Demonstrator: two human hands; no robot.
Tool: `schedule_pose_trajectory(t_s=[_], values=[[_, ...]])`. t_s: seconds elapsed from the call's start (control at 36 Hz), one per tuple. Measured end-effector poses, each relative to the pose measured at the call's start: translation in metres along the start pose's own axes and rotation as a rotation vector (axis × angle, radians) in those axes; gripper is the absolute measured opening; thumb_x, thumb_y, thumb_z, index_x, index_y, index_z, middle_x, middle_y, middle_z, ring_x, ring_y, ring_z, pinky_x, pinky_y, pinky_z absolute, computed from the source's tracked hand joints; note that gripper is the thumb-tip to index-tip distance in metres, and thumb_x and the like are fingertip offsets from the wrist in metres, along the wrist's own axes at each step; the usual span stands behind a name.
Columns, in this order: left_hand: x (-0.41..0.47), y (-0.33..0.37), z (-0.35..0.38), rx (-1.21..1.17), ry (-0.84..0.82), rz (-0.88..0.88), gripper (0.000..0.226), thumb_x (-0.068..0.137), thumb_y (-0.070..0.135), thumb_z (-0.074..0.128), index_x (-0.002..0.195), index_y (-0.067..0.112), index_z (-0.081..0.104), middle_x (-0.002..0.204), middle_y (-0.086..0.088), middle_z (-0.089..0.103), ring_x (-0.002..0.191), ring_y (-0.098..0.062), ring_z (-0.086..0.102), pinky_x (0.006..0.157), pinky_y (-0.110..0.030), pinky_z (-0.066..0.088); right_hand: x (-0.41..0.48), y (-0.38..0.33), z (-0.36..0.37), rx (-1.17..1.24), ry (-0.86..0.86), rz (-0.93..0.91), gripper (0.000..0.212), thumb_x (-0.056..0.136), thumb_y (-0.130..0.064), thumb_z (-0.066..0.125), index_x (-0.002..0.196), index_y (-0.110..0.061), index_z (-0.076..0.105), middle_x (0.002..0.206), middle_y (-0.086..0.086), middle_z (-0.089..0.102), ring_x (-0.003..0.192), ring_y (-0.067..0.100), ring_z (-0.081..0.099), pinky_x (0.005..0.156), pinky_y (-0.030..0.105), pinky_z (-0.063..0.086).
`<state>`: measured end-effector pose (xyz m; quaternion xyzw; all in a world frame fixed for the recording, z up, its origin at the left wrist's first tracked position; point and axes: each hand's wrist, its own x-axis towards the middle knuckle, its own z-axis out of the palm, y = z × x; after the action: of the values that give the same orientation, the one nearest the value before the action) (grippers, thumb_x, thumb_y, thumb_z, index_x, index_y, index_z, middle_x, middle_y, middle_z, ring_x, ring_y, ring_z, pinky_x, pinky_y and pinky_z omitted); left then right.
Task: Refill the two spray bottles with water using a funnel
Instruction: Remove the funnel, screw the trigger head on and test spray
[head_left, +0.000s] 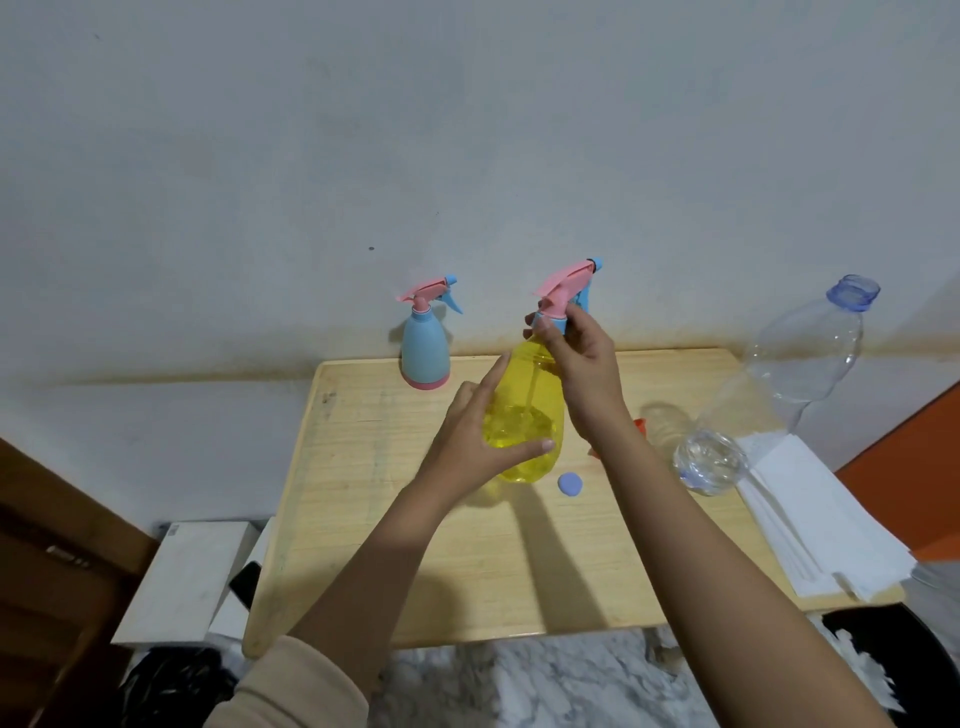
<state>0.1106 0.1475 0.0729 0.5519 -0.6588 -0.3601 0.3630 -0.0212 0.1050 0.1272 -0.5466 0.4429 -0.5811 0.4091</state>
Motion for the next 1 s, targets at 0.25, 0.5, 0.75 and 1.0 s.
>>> schedule_pose_trajectory(t_s=[0.25, 0.5, 0.75, 1.0], values=[[-0.001, 0.002, -0.008, -0.272, -0.258, 0.007, 0.106, 0.070, 0.033, 0.083, 0.140, 0.062, 0.009, 0.143, 0.032, 0.028, 0.126, 0.005, 0.040, 0.101, -0.024, 0.041, 0.004, -0.010, -0.015, 0.310, -0.105, 0.221, 0.015, 0.095, -0.011, 0.049, 0.105, -0.011, 0.060, 0.092, 0.005, 0.065, 0.085, 0.015, 0.067, 0.079, 0.032, 0.053], [-0.015, -0.002, 0.019, -0.056, -0.053, -0.010, 0.111, 0.067, 0.045, 0.081, 0.139, 0.062, -0.002, 0.139, 0.010, 0.034, 0.127, -0.006, 0.034, 0.096, -0.026, 0.031, -0.007, 0.004, -0.007, 0.049, 0.025, 0.152, 0.017, 0.094, -0.009, 0.053, 0.085, -0.020, 0.062, 0.083, 0.002, 0.064, 0.081, 0.020, 0.061, 0.075, 0.034, 0.047], [-0.051, -0.004, 0.039, -0.010, 0.058, -0.008, 0.104, 0.074, 0.049, 0.074, 0.137, 0.063, -0.007, 0.127, 0.008, 0.036, 0.123, -0.008, 0.036, 0.096, -0.027, 0.036, -0.031, 0.010, -0.003, -0.171, 0.091, 0.121, 0.006, 0.090, -0.019, 0.058, 0.089, -0.014, 0.060, 0.087, 0.004, 0.066, 0.083, 0.017, 0.060, 0.076, 0.032, 0.046], [-0.103, -0.004, 0.068, 0.006, 0.112, -0.063, 0.104, 0.074, 0.047, 0.073, 0.131, 0.070, -0.011, 0.135, 0.001, 0.032, 0.134, -0.018, 0.029, 0.108, -0.035, 0.030, -0.062, 0.009, -0.010, -0.272, 0.047, 0.226, 0.041, 0.079, -0.041, 0.071, 0.095, -0.011, 0.047, 0.088, 0.001, 0.051, 0.080, 0.017, 0.051, 0.065, 0.025, 0.039]])
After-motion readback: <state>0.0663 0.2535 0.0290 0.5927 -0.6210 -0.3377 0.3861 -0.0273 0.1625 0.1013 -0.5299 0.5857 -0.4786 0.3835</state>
